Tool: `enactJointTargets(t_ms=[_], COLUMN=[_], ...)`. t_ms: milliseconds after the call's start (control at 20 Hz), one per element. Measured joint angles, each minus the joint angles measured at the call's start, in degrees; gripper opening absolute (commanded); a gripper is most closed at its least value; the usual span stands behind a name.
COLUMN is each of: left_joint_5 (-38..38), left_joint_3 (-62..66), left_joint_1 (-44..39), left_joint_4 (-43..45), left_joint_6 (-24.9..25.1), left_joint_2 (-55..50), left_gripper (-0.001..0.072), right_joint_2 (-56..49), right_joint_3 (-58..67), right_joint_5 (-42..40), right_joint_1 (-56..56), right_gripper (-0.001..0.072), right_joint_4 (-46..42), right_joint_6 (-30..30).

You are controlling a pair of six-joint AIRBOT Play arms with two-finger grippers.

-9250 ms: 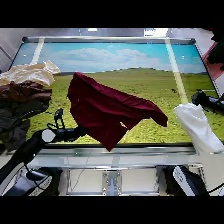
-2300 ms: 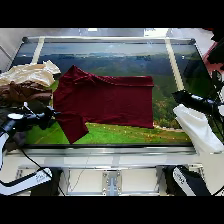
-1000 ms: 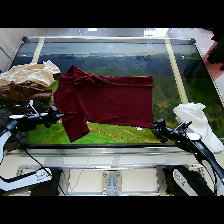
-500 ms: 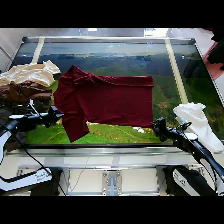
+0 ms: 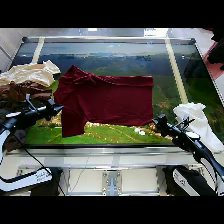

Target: Fold the shirts.

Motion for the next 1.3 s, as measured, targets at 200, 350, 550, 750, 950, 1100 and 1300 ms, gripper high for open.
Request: enactJointTargets(t_ms=[200, 350, 550, 750, 950, 1100, 1300], left_joint_5=[-8.07, -11.41, -10.58, -6.43, -2.95, -2.60, -6.25], left_joint_3=[8.31, 17.11, 29.94, 42.18, 50.88, 53.44, 54.51], left_joint_1=[0.00, 0.00, 0.00, 0.00, 0.00, 0.00, -1.53], left_joint_4=[-1.20, 1.20, 8.20, 17.57, 24.17, 26.38, 27.54], left_joint_6=[4.46, 5.40, 3.26, -2.47, -6.82, -9.40, -12.46], left_joint_2=[7.19, 16.61, 29.55, 37.33, 38.80, 36.15, 27.41], left_gripper=[0.0009, 0.0009, 0.0009, 0.0008, 0.0008, 0.0007, 0.0007], right_joint_2=[6.67, 15.61, 28.50, 33.86, 30.38, 23.69, 11.26], right_joint_3=[8.87, 19.30, 37.07, 54.73, 66.75, 70.18, 70.20], right_joint_5=[3.74, 6.34, 12.74, 17.22, 18.82, 21.99, 28.74], right_joint_1=[-0.42, -3.69, -12.94, -20.98, -23.82, -24.48, -23.10], right_gripper=[0.0029, 0.0028, 0.0028, 0.0029, 0.0029, 0.0029, 0.0029], right_joint_4=[-3.87, -15.15, -37.81, -52.04, -54.47, -45.57, -34.47], right_joint_6=[-5.97, -2.03, 10.29, 15.08, 15.80, 12.04, 7.28])
